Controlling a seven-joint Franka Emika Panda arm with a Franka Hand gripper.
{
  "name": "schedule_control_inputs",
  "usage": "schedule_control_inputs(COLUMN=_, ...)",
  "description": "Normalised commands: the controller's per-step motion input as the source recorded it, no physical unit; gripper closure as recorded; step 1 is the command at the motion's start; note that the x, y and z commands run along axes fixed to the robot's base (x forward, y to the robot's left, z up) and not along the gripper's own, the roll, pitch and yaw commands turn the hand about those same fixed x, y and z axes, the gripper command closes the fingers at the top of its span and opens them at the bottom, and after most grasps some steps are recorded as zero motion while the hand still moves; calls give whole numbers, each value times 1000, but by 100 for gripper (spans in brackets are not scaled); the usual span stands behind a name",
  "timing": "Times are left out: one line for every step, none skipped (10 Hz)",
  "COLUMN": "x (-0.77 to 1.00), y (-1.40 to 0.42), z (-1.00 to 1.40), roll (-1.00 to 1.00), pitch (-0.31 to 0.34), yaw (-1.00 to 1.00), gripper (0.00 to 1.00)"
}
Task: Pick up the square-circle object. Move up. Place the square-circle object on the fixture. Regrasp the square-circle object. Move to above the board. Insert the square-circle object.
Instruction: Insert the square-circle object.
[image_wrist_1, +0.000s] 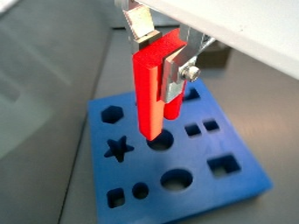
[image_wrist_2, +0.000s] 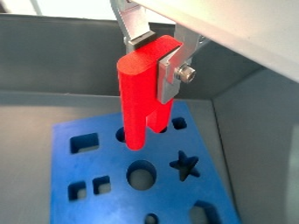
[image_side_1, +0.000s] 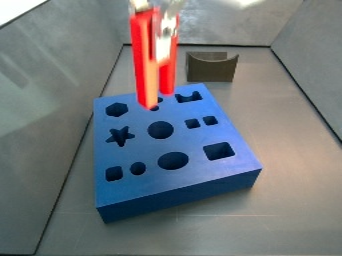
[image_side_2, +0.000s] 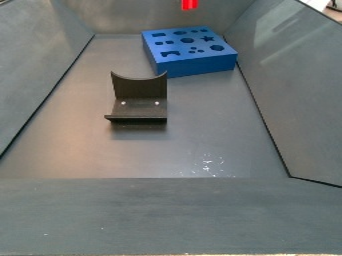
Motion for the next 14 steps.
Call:
schedule_control_inputs(x=0, y=-146, z=-497, roll=0, pitch=-77, yaw=-974, gripper=100)
schedule_control_inputs(x=0, y=-260, z=-377, roll=0, pitch=0, yaw=-866, gripper=100)
schedule_control_inputs(x=0, y=-126, z=0, roll=0, pitch=0, yaw=51, gripper=100)
schedule_control_inputs(x=-26, y=0, z=-6, roll=-6, pitch=0, yaw=0, gripper=100)
schedule_control_inputs(x=0, y=0, z=-71, roll=4, pitch=0, yaw=-1000, gripper=100)
schedule_control_inputs(x=0, y=0, z=-74, roll=11, pitch=0, yaw=-1000, gripper=100)
schedule_control_inputs(x=-126, y=-3, z=-49, roll=54, pitch=0, yaw=-926, gripper=100)
schedule_control_inputs(x=-443, y=-229, z=-71, roll=74, pitch=9, yaw=-549, gripper=100)
schedule_control_inputs(x=0, y=0, z=0, roll=0, pitch=0, yaw=-17, gripper=100)
schedule_control_inputs(x=-183, y=-66, z=-143, roll=59, pitch=0, yaw=-26, gripper=100)
schedule_control_inputs(x=-294, y=-269, z=-231, roll=77, pitch=0, yaw=-117, gripper=100)
schedule_control_inputs(x=-229, y=-371, z=-231, roll=81, pitch=-3, yaw=-209, gripper=100)
schedule_control_inputs(x=-229, y=-129, z=-14, roll=80, pitch=0, yaw=-71, gripper=100)
schedule_control_inputs(x=0, y=-29, z=-37, roll=0, pitch=0, yaw=0, gripper=100)
